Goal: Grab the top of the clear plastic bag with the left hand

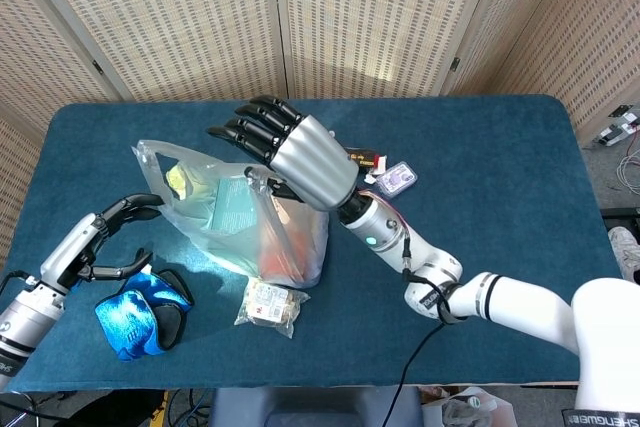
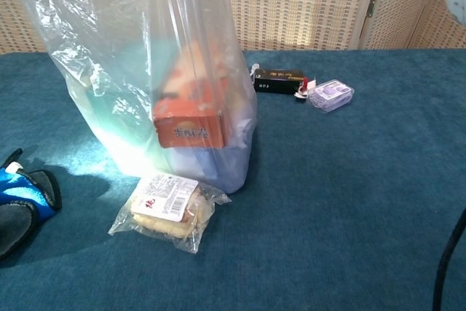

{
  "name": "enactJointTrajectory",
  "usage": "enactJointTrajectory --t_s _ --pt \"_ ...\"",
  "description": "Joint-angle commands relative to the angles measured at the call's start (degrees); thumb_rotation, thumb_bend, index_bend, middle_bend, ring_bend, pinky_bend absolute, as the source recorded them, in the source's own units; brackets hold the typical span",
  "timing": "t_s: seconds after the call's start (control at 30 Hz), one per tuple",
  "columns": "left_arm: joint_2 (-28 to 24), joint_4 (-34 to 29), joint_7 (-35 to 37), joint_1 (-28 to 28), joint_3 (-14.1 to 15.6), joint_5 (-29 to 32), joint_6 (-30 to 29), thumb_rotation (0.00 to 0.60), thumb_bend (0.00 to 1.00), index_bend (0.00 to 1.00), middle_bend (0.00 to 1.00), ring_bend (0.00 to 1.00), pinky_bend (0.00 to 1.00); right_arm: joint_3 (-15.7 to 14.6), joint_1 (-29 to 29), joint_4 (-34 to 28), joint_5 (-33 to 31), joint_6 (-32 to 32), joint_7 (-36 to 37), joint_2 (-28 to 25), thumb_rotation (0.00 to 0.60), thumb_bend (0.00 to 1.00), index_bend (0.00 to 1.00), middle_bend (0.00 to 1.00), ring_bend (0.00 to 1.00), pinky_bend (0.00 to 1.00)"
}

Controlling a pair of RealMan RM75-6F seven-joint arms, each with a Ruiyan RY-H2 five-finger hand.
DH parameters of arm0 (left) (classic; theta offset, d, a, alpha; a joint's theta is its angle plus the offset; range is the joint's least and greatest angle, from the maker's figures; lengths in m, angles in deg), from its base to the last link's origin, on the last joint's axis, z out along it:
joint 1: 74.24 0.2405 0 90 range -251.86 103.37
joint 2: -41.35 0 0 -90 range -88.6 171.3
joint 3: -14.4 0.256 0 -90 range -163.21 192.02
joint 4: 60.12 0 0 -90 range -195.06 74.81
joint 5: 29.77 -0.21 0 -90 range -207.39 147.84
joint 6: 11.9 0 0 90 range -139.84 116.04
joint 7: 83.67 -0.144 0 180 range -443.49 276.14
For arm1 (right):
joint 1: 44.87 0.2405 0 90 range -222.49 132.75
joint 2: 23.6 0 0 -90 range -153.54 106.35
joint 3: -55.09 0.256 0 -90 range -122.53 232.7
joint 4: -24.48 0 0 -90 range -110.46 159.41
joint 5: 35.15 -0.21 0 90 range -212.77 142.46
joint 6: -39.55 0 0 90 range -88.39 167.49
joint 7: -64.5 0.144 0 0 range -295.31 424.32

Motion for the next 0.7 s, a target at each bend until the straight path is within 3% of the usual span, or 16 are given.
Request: enactJointTrajectory --t_s 0.03,0.27,0.4,0.47,0.6,0.7 --pt "-0.21 2.63 10.81 -3.96 -0.98 -3.12 3.23 0.6 0.28 0.19 0.19 0.21 0.16 -0.75 -0.82 -1.33 -0.2 0.22 -1.16 -1.03 0.6 0.41 0.22 0.32 0.24 0.26" --pt "1.33 7.88 22.96 -7.93 -0.1 -8.77 3.5 0.6 0.28 0.2 0.19 0.21 0.17 -2.05 -2.15 -2.35 -0.56 0.33 -2.11 -2.38 0.6 0.41 0.22 0.32 0.24 0.26" --pt "1.89 10.42 23.89 -9.51 0.24 -7.69 4.83 0.588 0.28 0.2 0.19 0.21 0.18 -2.32 -2.59 -2.68 -0.61 0.6 -1.83 -2.97 0.6 0.41 0.22 0.32 0.24 0.26" --pt "2.28 11.22 21.86 -9.71 0.28 -5.88 5.5 0.536 0.28 0.2 0.19 0.21 0.18 -2.45 -2.76 -2.96 -0.42 0.84 -1.83 -3.28 0.6 0.41 0.22 0.32 0.24 0.26" --pt "2.42 11.25 18.45 -9.53 0.08 -1.76 6.48 0.366 0.28 0.18 0.19 0.21 0.18 -2.58 -3.05 -3.6 -0.45 1.01 -1.67 -3.77 0.6 0.41 0.22 0.32 0.24 0.26" --pt "1.99 11.06 16.62 -9.31 0.01 0.35 7.02 0.32 0.28 0.17 0.19 0.21 0.18 -2.66 -3.22 -3.97 -0.48 1.07 -1.6 -4.1 0.6 0.41 0.22 0.32 0.24 0.26"
